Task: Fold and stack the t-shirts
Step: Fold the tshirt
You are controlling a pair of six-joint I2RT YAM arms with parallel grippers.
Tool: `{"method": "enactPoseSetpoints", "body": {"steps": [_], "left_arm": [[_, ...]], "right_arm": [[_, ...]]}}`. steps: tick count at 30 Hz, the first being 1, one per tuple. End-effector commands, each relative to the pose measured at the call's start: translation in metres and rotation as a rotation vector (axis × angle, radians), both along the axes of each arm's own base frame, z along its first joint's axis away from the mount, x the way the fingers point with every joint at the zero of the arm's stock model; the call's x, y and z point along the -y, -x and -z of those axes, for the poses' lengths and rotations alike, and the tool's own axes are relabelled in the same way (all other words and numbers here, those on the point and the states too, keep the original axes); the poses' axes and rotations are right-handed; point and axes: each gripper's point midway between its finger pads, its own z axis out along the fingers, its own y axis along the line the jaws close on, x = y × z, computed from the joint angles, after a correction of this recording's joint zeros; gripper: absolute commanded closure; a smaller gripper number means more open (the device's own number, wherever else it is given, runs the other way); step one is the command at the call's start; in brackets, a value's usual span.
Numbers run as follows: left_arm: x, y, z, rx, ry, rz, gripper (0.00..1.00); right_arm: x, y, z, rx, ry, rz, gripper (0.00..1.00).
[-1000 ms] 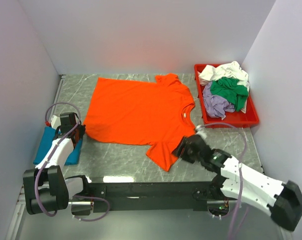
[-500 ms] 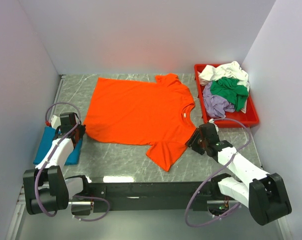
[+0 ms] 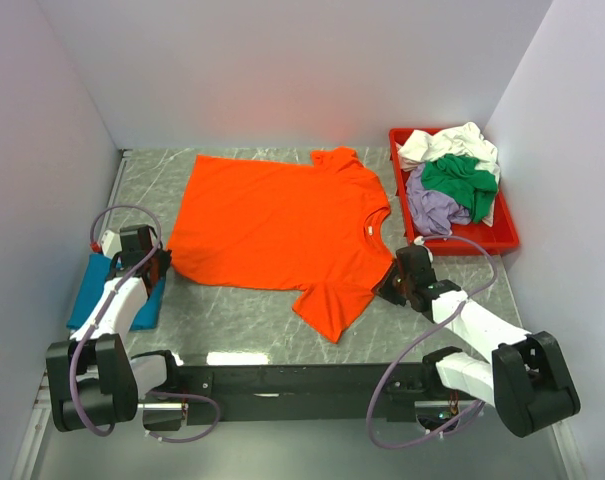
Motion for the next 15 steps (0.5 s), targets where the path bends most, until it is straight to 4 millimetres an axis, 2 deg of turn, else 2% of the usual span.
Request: {"method": "enactPoseSetpoints", "body": {"steps": [1,3,8,11,15], "left_arm": [[-0.005,-0.002,-0.015,0.035,-0.030,-0.005,0.99],[-0.007,0.001,-0.018,0.032,-0.045,-0.013,0.99],[-0.013,0.013,-0.025,0.021,-0.074,-0.037,0.99],[-0.015,0.021,-0.027,0.010,-0.078,-0.055,0.99],[-0.016,0.031,-0.030,0.003,-0.082,-0.075,0.99]], "right_arm": [[0.006,-0.009,-0.007,0.040,0.021,0.012,0.95],[0.012,-0.006,-0.013,0.048,0.038,0.026,1.00],[0.022,0.009,-0.034,0.098,0.032,0.038,1.00],[0.025,0.020,-0.041,0.115,0.027,0.038,1.00],[0.018,0.033,-0.045,0.106,-0.022,0.009,1.00]]}}
